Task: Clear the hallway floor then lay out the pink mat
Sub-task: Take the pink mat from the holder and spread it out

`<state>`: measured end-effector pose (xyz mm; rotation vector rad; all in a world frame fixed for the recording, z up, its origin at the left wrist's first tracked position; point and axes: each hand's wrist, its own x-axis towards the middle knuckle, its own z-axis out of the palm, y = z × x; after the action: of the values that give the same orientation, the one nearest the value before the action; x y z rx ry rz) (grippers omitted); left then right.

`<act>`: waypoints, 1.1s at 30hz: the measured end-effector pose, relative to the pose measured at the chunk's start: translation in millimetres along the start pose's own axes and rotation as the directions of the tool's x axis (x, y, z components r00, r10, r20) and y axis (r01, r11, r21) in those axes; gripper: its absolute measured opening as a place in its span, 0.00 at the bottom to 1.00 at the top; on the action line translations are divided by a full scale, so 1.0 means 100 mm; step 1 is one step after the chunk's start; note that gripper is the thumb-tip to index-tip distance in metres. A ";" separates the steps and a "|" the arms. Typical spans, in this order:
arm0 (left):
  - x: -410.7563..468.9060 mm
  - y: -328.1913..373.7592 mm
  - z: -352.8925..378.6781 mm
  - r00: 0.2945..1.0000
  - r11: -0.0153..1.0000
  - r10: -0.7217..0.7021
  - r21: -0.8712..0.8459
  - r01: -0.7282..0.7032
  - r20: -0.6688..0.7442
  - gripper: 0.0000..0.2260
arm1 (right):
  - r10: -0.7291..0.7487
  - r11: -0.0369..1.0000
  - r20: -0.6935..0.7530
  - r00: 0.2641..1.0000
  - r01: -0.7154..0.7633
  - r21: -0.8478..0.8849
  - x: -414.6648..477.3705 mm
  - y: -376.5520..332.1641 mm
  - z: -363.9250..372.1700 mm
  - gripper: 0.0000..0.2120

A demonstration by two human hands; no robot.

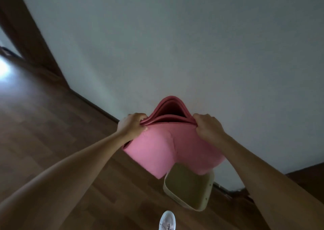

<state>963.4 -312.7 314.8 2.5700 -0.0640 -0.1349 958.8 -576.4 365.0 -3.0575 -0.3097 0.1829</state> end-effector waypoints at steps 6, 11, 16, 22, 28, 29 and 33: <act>-0.90 -0.99 -0.83 0.981 0.990 -0.128 0.046 0.136 -0.147 0.11 | -0.167 0.986 -0.043 0.985 0.166 -0.031 -0.03 -1.33 -0.16 0.14; -1.65 -1.87 -1.31 0.956 0.973 -0.228 0.002 0.233 -0.184 0.13 | -0.347 0.938 -0.031 0.937 0.347 -0.019 -0.01 -2.46 -0.10 0.13; -2.25 -2.54 -1.57 0.912 0.945 -0.322 -0.029 0.326 -0.253 0.24 | -0.511 0.859 0.048 0.858 0.512 0.003 0.05 -3.38 0.11 0.16; -2.71 -3.10 -1.69 0.816 0.892 -0.441 -0.085 0.444 -0.372 0.20 | -0.653 0.755 0.123 0.747 0.654 0.036 0.26 -4.20 0.47 0.15; -2.94 -3.58 -1.82 0.754 0.817 -0.540 -0.015 0.577 -0.374 0.19 | -0.732 0.673 0.230 0.642 0.733 0.098 0.55 -4.91 0.82 0.14; -2.96 -3.67 -1.85 0.752 0.809 -0.548 -0.002 0.588 -0.365 0.19 | -0.739 0.664 0.249 0.626 0.739 0.114 0.59 -5.02 0.88 0.14; -3.02 -4.01 -1.89 0.721 0.763 -0.589 0.042 0.644 -0.364 0.17 | -0.771 0.624 0.281 0.572 0.766 0.152 0.75 -5.41 1.14 0.17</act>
<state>691.4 148.1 281.8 2.6340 0.9690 0.0628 912.1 -26.8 284.4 -2.5267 -1.6021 0.6114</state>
